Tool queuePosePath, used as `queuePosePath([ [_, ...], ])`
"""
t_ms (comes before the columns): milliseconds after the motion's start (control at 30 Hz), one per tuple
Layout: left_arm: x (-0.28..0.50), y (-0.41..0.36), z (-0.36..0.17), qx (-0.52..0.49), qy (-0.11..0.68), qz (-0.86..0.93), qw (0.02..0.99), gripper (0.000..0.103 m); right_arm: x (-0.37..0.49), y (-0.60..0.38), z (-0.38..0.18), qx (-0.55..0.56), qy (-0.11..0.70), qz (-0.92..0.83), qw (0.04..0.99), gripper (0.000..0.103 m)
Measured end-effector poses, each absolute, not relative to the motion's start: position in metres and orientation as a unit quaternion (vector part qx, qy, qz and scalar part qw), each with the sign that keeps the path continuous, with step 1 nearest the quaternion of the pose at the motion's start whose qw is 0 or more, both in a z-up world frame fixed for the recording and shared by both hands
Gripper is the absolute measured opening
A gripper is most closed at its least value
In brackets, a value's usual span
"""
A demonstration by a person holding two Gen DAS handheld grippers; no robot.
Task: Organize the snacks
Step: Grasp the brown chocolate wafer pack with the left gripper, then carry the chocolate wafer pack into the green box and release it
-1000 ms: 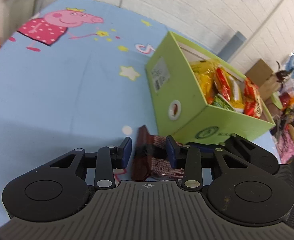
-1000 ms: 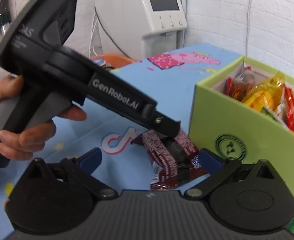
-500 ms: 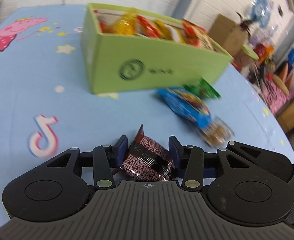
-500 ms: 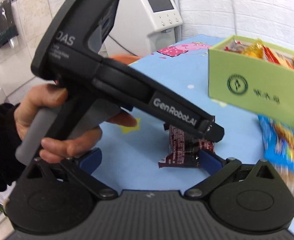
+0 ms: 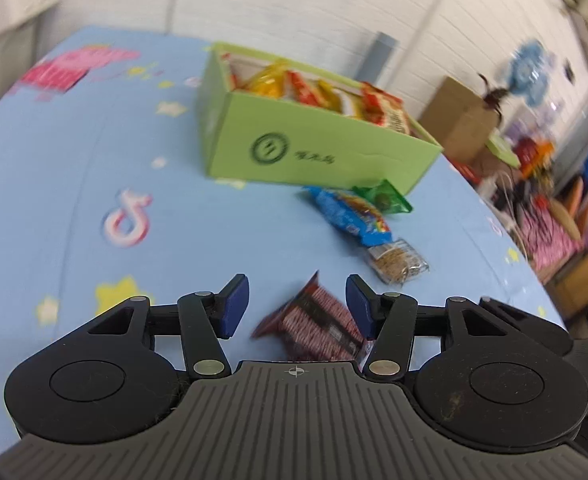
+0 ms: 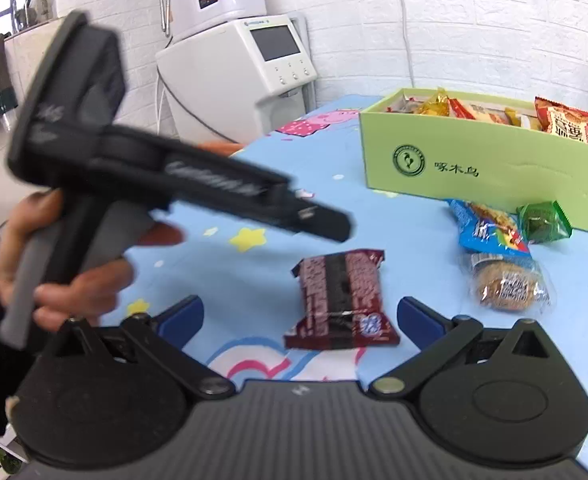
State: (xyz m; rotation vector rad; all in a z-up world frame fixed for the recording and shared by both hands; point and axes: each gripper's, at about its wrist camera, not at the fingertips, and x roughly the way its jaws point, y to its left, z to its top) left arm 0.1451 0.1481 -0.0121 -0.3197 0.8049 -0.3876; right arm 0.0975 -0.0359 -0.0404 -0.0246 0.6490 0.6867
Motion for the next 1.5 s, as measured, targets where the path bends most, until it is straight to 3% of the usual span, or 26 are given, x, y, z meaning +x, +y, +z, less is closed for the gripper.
queuePosePath([
  [167, 0.137, 0.151, -0.031, -0.215, 0.414, -0.198, 0.862, 0.035, 0.118, -0.021, -0.052, -0.039, 0.331, 0.334, 0.882, 0.102],
  [633, 0.14, 0.134, -0.038, -0.187, 0.416, -0.195, 0.868, 0.038, 0.124, -0.013, -0.063, -0.038, 0.339, 0.327, 0.882, 0.102],
  [667, 0.139, 0.132, -0.038, -0.179, 0.415, -0.196, 0.87, 0.035, 0.124, -0.011, -0.067, -0.043, 0.34, 0.331, 0.879, 0.1],
  [700, 0.139, 0.13, -0.039, -0.175, 0.419, -0.201, 0.868, 0.021, 0.121, -0.011, -0.067, -0.055, 0.332, 0.335, 0.88, 0.093],
  [767, 0.139, 0.129, -0.038, -0.175, 0.417, -0.198, 0.87, 0.018, 0.115, -0.011, -0.063, -0.065, 0.322, 0.335, 0.883, 0.075],
  [867, 0.143, 0.127, -0.029, -0.176, 0.411, -0.198, 0.872, 0.01, 0.125, -0.023, -0.059, -0.031, 0.326, 0.335, 0.883, 0.069],
  [1167, 0.198, 0.127, 0.036, -0.192, 0.369, -0.222, 0.882, 0.009, 0.165, -0.037, -0.013, -0.002, 0.273, 0.323, 0.906, 0.071],
  [1333, 0.269, 0.115, 0.081, -0.167, 0.329, -0.221, 0.903, 0.009, 0.231, -0.034, 0.028, -0.028, 0.231, 0.308, 0.923, 0.074],
  [1500, 0.353, 0.104, 0.083, -0.145, 0.335, -0.203, 0.909, 0.009, 0.318, -0.027, 0.037, -0.047, 0.247, 0.29, 0.923, 0.077],
])
